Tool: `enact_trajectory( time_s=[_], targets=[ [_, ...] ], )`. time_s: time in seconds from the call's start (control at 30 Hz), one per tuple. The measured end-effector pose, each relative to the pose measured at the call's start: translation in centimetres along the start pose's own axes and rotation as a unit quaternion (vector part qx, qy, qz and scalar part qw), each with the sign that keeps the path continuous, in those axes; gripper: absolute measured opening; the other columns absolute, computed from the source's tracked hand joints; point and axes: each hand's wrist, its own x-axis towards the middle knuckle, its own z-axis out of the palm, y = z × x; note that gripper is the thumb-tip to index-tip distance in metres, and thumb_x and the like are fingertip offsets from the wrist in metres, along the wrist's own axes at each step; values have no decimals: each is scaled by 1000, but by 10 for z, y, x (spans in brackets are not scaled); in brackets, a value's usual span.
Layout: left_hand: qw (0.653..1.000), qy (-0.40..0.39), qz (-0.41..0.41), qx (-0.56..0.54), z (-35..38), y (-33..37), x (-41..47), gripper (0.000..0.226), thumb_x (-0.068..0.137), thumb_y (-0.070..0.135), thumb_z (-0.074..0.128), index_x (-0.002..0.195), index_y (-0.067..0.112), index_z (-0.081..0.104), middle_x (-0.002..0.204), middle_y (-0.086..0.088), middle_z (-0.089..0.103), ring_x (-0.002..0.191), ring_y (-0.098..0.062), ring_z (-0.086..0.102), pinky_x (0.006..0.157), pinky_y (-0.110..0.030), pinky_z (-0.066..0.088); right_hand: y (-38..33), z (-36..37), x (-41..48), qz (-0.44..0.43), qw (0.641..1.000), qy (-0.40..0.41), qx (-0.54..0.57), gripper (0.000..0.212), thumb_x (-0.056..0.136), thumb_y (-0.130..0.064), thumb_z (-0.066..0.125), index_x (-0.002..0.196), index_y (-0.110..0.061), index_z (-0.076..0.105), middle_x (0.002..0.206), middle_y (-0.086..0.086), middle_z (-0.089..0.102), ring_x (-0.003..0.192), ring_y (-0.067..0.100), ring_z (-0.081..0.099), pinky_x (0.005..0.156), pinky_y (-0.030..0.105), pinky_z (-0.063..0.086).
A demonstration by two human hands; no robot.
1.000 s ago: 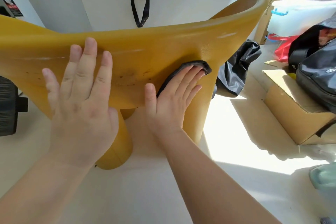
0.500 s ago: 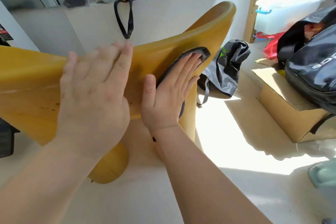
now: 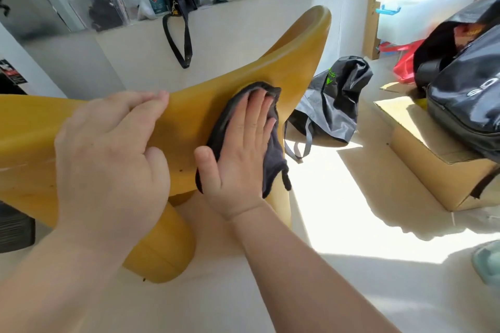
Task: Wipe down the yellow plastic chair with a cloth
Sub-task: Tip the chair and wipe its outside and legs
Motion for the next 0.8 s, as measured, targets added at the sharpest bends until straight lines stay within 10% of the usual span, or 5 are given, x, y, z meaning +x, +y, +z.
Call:
enact_trajectory(
  time_s=[0.13, 0.37, 0.6, 0.8],
  targets=[
    [1000, -3, -20, -3, -3, 6, 0, 58, 76, 0, 48, 131, 6, 65, 128, -13, 64, 118, -37, 52, 102, -55, 41, 32, -25, 50, 224, 966, 48, 123, 94, 90, -74, 16, 162, -19, -9, 172, -2, -8, 158, 17, -8, 127, 51, 1],
    [999, 10, -44, -24, 1, 3, 8, 48, 74, 7, 49, 118, 10, 68, 117, -13, 67, 108, -40, 55, 95, -59, 43, -23, 8, -4, 67, 996, 10, 55, 88, 95, -75, 5, 158, -18, -19, 166, -1, -26, 155, 26, -22, 125, 50, -13],
    [996, -49, -75, -27, -9, 15, 39, 29, 80, 31, 48, 98, 15, 65, 87, -5, 58, 89, -36, 55, 82, -58, 47, 4, -21, 53, 150, 978, 62, 133, 76, 99, -67, 12, 160, -26, -10, 169, -6, -18, 155, 13, -20, 125, 35, -12],
    [990, -133, -18, -34, 3, 48, 66, 53, 88, 30, 39, 138, 25, 57, 124, -3, 64, 116, -29, 53, 101, -50, 42, 26, -45, 89, 225, 952, 51, 204, 73, 100, -63, 15, 163, -32, -4, 170, -10, -12, 154, 3, -17, 125, 33, -13]
  ],
)
